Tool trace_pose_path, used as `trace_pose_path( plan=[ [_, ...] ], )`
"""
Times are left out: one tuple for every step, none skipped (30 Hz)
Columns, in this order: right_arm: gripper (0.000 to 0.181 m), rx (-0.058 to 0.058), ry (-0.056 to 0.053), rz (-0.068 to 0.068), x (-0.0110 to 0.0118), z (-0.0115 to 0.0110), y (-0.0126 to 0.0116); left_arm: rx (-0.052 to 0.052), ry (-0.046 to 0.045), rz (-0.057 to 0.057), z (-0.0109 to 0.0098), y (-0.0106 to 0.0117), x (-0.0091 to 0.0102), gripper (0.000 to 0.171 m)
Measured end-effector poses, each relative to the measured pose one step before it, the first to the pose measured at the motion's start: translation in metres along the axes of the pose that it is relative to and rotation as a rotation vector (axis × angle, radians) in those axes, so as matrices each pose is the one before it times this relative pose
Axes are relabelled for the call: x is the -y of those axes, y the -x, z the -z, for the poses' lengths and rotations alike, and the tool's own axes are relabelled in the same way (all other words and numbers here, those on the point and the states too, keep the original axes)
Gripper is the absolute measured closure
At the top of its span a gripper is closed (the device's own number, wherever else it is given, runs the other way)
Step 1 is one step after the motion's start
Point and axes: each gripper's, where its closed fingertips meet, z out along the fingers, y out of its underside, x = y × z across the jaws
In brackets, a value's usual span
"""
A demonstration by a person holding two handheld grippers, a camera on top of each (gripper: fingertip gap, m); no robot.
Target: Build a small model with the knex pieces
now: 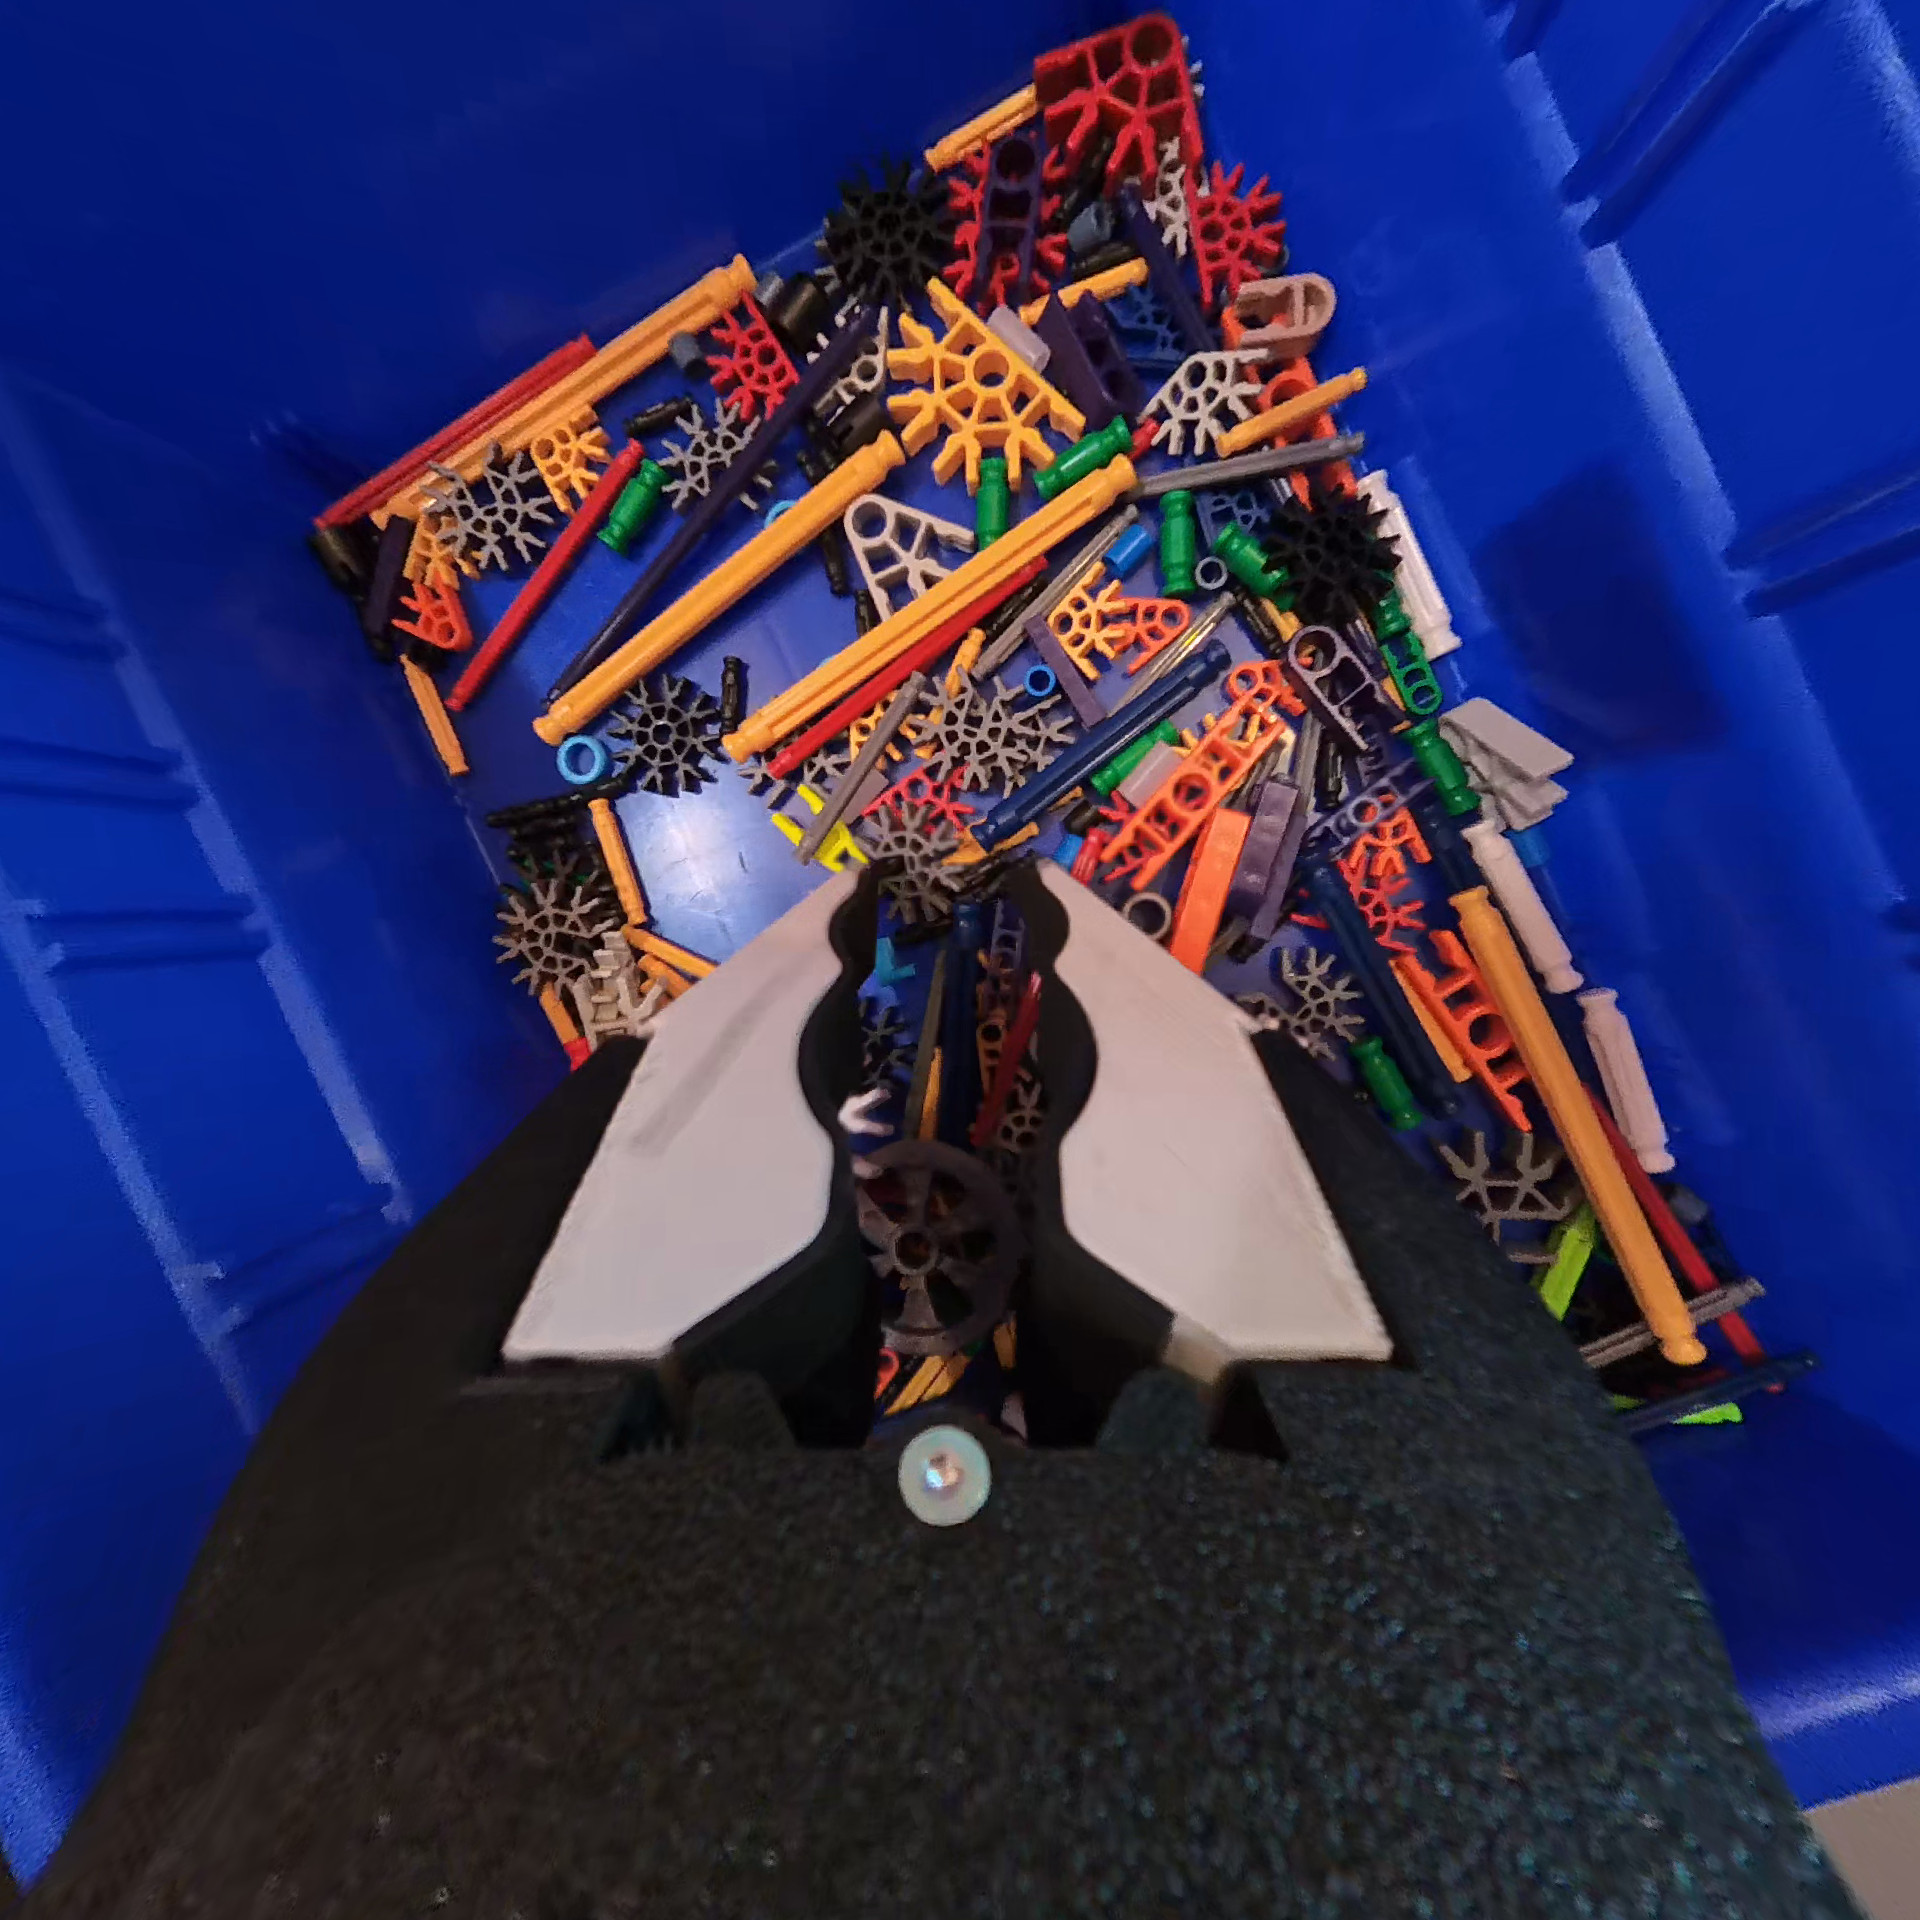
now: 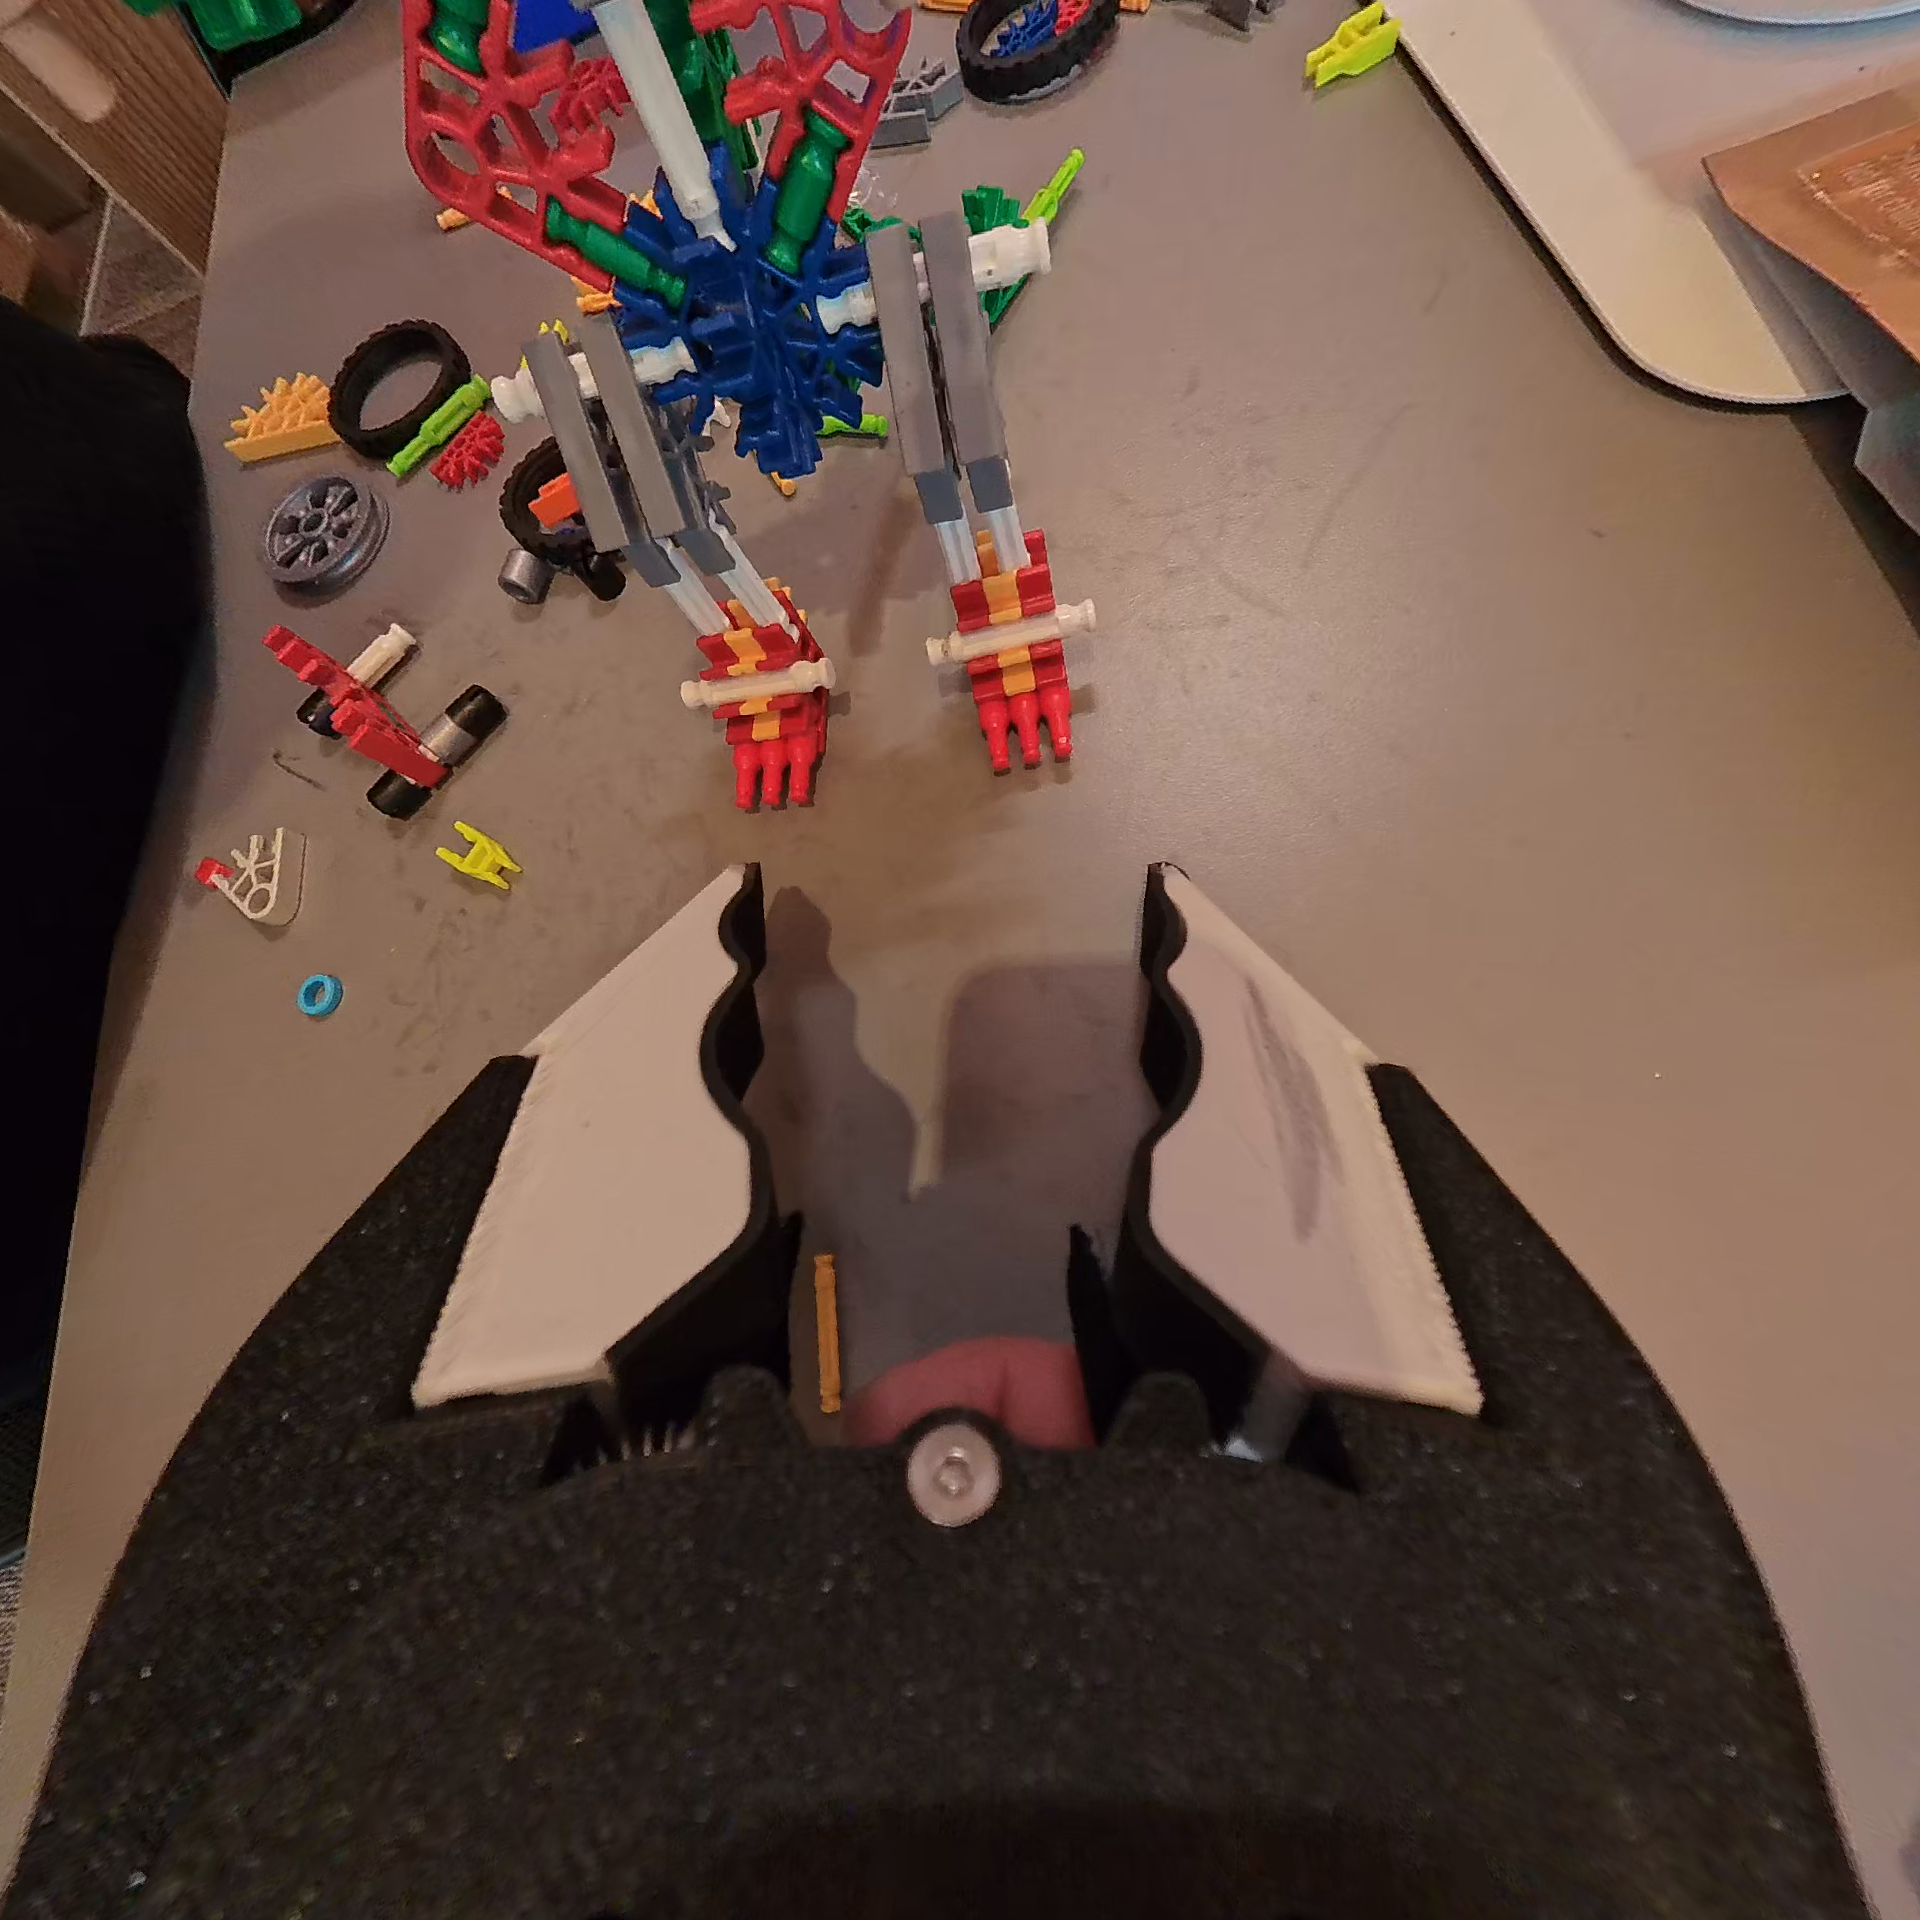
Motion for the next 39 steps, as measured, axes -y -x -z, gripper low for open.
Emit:
trace_pose_path(
  plan=[
    [0.109, 0.0008, -0.0004, -0.001, 0.0, 0.00009, 0.00002, -0.0023, -0.00014, -0.0004, -0.00029, -0.00058, 0.00059, 0.148],
    [0.109, 0.0008, -0.0003, -0.0009, 0.00005, 0.00004, -0.00004, 0.0034, -0.00017, -0.0069, -0.00017, 0.00016, 0.00029, 0.149],
    [0.109, 0.0008, -0.0003, -0.0009, 0.00005, 0.00004, -0.00004, 0.0013, -0.00141, -0.004, -0.00023, -0.00008, 0.00036, 0.151],
    [0.109, 0.0007, -0.0003, -0.0007, 0.00002, 0.00004, 0.00007, -0.0011, -0.00387, -0.0019, -0.00013, -0.00048, 0.00039, 0.153],
    [0.109, 0.0005, -0.0003, -0.0006, -0.00002, 0.0001, -0.00004, 0.0028, -0.00177, -0.004, -0.00004, 0.00012, 0.00002, 0.155],
    [0.109, 0.0006, -0.0003, -0.0006, 0.00007, -0.00001, -0.00002, 0.0029, -0.001, -0.0033, -0.00004, 0.00026, -0.00002, 0.156],
    [0.109, 0.0006, -0.0003, -0.0007, 0.00001, 0.00004, 0.00005, 0.0014, -0.00183, -0.0023, 0.00008, 0.00001, 0.00019, 0.159],
    [0.109, 0.0004, -0.0002, -0.0006, -0.00002, 0.0001, -0.00005, 0.0018, -0.00148, -0.0042, 0.0, 0.00006, 0.00015, 0.161],
    [0.109, 0.0001, -0.0001, -0.0002, 0.00002, -0.00001, 0.00004, 0.0017, -0.00074, -0.0041, -0.00007, -0.00002, 0.00008, 0.161],
    [0.109, -0.0002, 0.0, 0.0002, -0.00001, 0.0, -0.00004, 0.0018, -0.00079, -0.0054, -0.00011, -0.00024, 0.00004, 0.161],
    [0.109, -0.0003, 0.0001, 0.0003, -0.00005, 0.0, 0.00008, 0.0014, -0.00093, -0.0059, -0.00003, -0.00025, 0.00011, 0.161],
    [0.109, -0.0001, 0.0, 0.0, 0.0, 0.0, -0.00001, 0.0004, -0.00126, -0.0051, 0.00006, -0.00052, 0.00019, 0.161],
    [0.109, 0.0002, -0.0001, -0.0002, -0.00001, 0.00005, -0.00004, 0.0011, -0.00124, -0.005, -0.00007, -0.00048, 0.00022, 0.162],
    [0.109, 0.0002, -0.0001, -0.0003, -0.00001, 0.00005, -0.00002, 0.0019, 0.00043, -0.0058, 0.00005, -0.00031, -0.00001, 0.162],
    [0.109, 0.0001, -0.0001, -0.0002, 0.00001, -0.00001, 0.00003, 0.0008, 0.00087, -0.0045, 0.0001, -0.00043, -0.00012, 0.162],
    [0.109, 0.0002, -0.0001, -0.0002, 0.00001, 0.0, 0.00004, 0.0001, 0.00013, -0.001, 0.00015, -0.00022, 0.00004, 0.162],
    [0.109, 0.0002, -0.0001, -0.0002, -0.00001, 0.00005, -0.00004, -0.0002, 0.00001, -0.0009, 0.00009, -0.00024, -0.00008, 0.162],
    [0.109, 0.0001, -0.0001, -0.0001, 0.00001, 0.0, 0.00001, -0.0014, 0.00041, -0.0016, 0.00022, -0.00021, -0.00014, 0.162],
    [0.109, -0.0001, 0.0, 0.0001, -0.00001, 0.0, -0.00002, -0.0009, -0.00025, -0.0007, 0.00034, -0.00012, -0.00017, 0.162],
    [0.109, -0.0001, 0.0, 0.0001, 0.0, 0.0, -0.00002, 0.0028, -0.00473, 0.0002, 0.00073, 0.00029, 0.00067, 0.164],
    [0.109, 0.0001, 0.0, -0.0001, 0.0, 0.0, 0.00001, 0.0053, -0.00466, -0.0018, 0.00115, 0.00073, 0.00097, 0.166],
    [0.109, 0.0002, -0.0001, -0.0003, 0.00001, -0.00001, 0.00005, 0.0073, -0.00152, -0.0066, 0.001, 0.00096, 0.0003, 0.168],
    [0.109, 0.0003, -0.0001, -0.0003, -0.00001, 0.00005, -0.00002, 0.0092, 0.00079, -0.0073, 0.00057, 0.00099, -0.00008, 0.169],
    [0.109, 0.0, 0.0, -0.0001, 0.0, 0.0, 0.00001, 0.0059, 0.00053, -0.007, 0.00033, 0.00037, -0.00021, 0.169],
    [0.109, -0.0003, 0.0001, 0.0003, -0.00005, 0.0, 0.00008, 0.0017, -0.00062, -0.0075, 0.00015, -0.00046, 0.00003, 0.169],
    [0.109, -0.0005, 0.0002, 0.0006, -0.00006, 0.0, 0.00003, 0.0012, -0.00084, -0.0061, 0.0001, -0.00054, 0.00009, 0.169],
    [0.109, -0.0006, 0.0003, 0.0007, -0.00008, 0.00001, 0.0, 0.0028, 0.00164, -0.0043, 0.00035, -0.00012, -0.00009, 0.169],
    [0.109, -0.0005, 0.0002, 0.0007, -0.00004, -0.00005, 0.00009, 0.0029, -0.0005, -0.0041, 0.0005, 0.0001, 0.00021, 0.169],
    [0.109, 0.0, 0.0, 0.0001, 0.0, 0.0, 0.0, 0.0009, -0.0022, -0.002, 0.00081, -0.00006, 0.00041, 0.169],
    [0.109, 0.0006, -0.0003, -0.0008, 0.00001, 0.00004, 0.00006, 0.0011, -0.00307, -0.0005, 0.00109, 0.00013, 0.00044, 0.169],
    [0.109, 0.0007, -0.0003, -0.001, 0.00005, 0.00005, -0.00005, 0.0004, -0.00247, 0.0006, 0.00099, 0.00024, 0.00029, 0.17],
    [0.109, 0.0005, -0.0001, -0.0006, -0.00001, 0.00005, 0.00003, -0.0001, -0.00284, 0.0005, 0.00088, 0.00028, 0.00023, 0.17],
    [0.109, 0.0004, -0.0001, -0.0004, 0.00008, -0.00006, 0.00003, 0.0004, -0.00186, 0.0001, 0.0007, 0.00027, 0.00016, 0.17],
    [0.109, 0.0006, -0.0003, -0.0007, -0.00002, 0.0001, -0.00001, 0.0011, -0.00018, -0.0009, 0.00045, 0.00041, -0.00003, 0.171],
    [0.109, 0.0008, -0.0004, -0.001, 0.00006, 0.00004, -0.00003, 0.0018, -0.00034, -0.002, 0.00044, 0.00057, -0.00001, 0.171],
    [0.109, 0.0004, -0.0002, -0.0005, -0.00007, -0.00002, -0.00001, 0.0014, -0.0003, -0.0007, 0.00036, 0.0005, 0.00009, 0.171],
    [0.109, -0.0004, 0.0002, 0.0005, -0.00006, 0.0, 0.00005, 0.0007, -0.00154, -0.0008, 0.00039, 0.00033, 0.00029, 0.171],
    [0.109, -0.0008, 0.0003, 0.001, 0.00002, 0.00002, 0.00005, 0.0007, -0.00138, -0.001, 0.00032, 0.0002, 0.00029, 0.171],
    [0.109, -0.0006, 0.0002, 0.0007, -0.00007, 0.00001, 0.0, 0.0008, -0.00319, -0.0027, 0.00041, -0.00002, 0.00052, 0.171]
  ],
)
